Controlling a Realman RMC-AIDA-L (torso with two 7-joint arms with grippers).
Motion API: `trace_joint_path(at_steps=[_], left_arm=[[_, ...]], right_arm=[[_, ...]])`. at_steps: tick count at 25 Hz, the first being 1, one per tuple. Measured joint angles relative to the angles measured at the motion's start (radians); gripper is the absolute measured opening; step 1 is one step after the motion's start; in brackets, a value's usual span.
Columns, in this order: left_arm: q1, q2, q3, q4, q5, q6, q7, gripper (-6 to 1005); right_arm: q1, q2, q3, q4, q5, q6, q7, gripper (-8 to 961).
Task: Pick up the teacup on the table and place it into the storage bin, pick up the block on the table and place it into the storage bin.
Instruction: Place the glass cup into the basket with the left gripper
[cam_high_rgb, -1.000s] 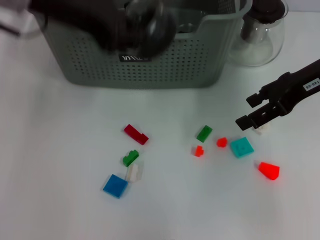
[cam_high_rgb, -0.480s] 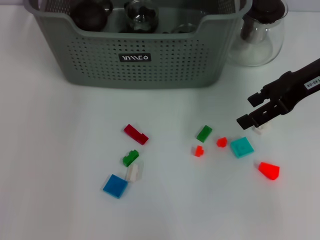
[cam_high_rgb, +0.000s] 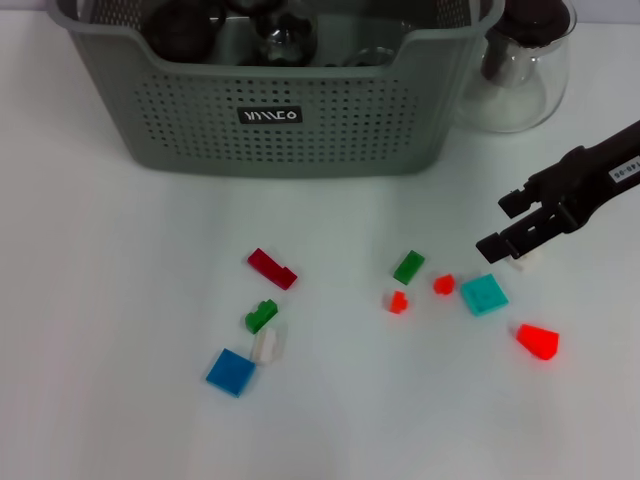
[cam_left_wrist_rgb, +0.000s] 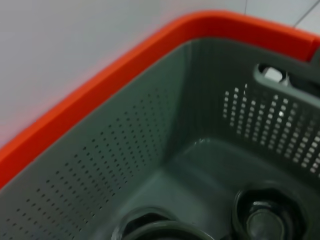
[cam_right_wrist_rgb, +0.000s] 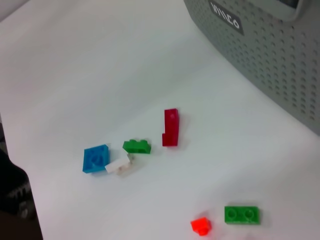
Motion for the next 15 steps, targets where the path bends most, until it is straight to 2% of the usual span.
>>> trace_joint_path(at_steps=[1,3,4,5,12,15], left_arm=[[-0.003,-0.013,0.009,-0.005,0.020,-0.011,-0.002,52],[-0.003,-0.013,0.009,-0.005,0.020,-0.011,-0.002,52],[-0.011,-0.033,0.025,-0.020,0.051,-0.027,-0.004,52],[-0.015,-0.040,0.041,-0.032,0.056,-0.033,-0.004,52],[-0.015,-0.060,0.080,-0.052,0.059,-0.065,-0.005,51],[-0.017,-0.062,0.094,-0.087,0.061,-0.105,-0.010,51]], right_arm=[[0.000,0.001,0.000,0.000,-0.005,0.000,0.000,914],[0.000,0.004,0.000,0.000,-0.013,0.001,0.000,914],[0.000,0.004,0.000,0.000,-0.015,0.002,-0.001,914],[0.000,0.005,0.000,0.000,-0.015,0.002,-0.002,914],[-0.004,0.007,0.000,0.001,-0.015,0.006,-0.008,914],[-0.006,0.008,0.000,0.001,-0.015,0.006,-0.009,914]])
